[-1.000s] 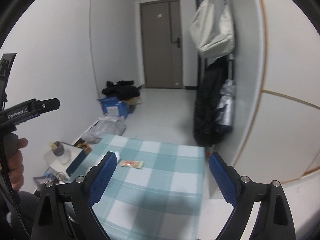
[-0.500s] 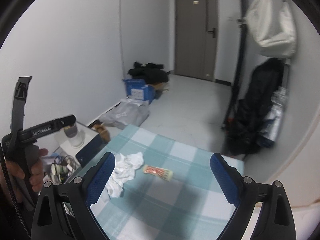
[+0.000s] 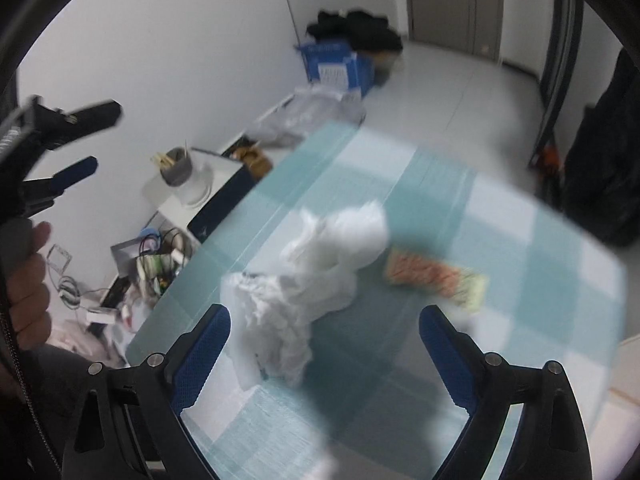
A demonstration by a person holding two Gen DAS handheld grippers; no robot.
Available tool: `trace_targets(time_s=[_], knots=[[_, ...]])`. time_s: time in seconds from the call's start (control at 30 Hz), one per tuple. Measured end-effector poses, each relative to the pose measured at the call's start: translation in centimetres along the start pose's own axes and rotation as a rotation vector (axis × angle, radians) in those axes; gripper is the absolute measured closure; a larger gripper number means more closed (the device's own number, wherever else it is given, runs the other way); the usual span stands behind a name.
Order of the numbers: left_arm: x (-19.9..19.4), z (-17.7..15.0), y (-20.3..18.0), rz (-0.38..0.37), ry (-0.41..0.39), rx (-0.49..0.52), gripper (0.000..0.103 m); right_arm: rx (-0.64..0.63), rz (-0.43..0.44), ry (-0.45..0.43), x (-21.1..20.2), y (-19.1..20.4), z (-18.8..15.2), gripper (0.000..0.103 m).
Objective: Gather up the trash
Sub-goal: 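Grasp the crumpled white tissue with the right tool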
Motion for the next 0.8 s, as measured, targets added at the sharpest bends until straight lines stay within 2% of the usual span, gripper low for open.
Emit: trace_targets(time_s=[0.1, 0.2, 0.33, 0.4, 0.47, 0.5, 0.57, 0.63, 0.8], knots=[[0.0, 0.1, 0.5, -0.005, 0.006, -0.01, 0.001, 0.061, 0.015, 0.019, 1.8, 0.1, 0.0, 0.008], [0.2, 0.2, 0.8, -0.017, 0.017, -0.021, 0.001, 0.049, -0.002, 0.003, 2.5, 1.0, -0.1, 0.013], [0.3, 0.2, 1.3, -0.022, 0.028, -0.036, 0.001, -0.036, -0.039, 0.021, 3.6, 2.5, -0.2, 0.036], [0.4, 0.2, 1.6, -0.016, 0.034, -0.044, 0.001, -0.063, -0.049, 0.024, 3.9, 2.9, -0.4, 0.041], [0.5, 0.2, 1.8, -0.009, 0.041, -0.047, 0.001, -0.095, -0.059, 0.024, 4.0, 3.4, -0.5, 0.05], [0.5, 0.2, 1.9, -0.011, 0.041, -0.051, 0.001, -0.106, -0.066, 0.027, 4.0, 3.5, -0.5, 0.057], [0.5, 0.2, 2.1, -0.01, 0.038, -0.052, 0.001, -0.102, -0.055, 0.035, 3.8, 3.3, -0.6, 0.079], [0.3, 0.2, 2.3, -0.004, 0.032, -0.053, 0.001, -0.086, -0.046, 0.052, 3.7, 2.9, -0.7, 0.09], [0.6, 0.2, 2.4, -0.006, 0.035, -0.057, 0.001, -0.072, -0.051, 0.065, 2.5, 1.6, -1.4, 0.095]])
Point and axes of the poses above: each gripper's, at about its wrist camera, not at the fingertips, and x roughly the way its jaws point, y to its left, z to its top, the point moved 1 cm from there along x, roughly the way its jaws point, and after that the axes turned 4 degrees about -z, right-handed, at the moved point
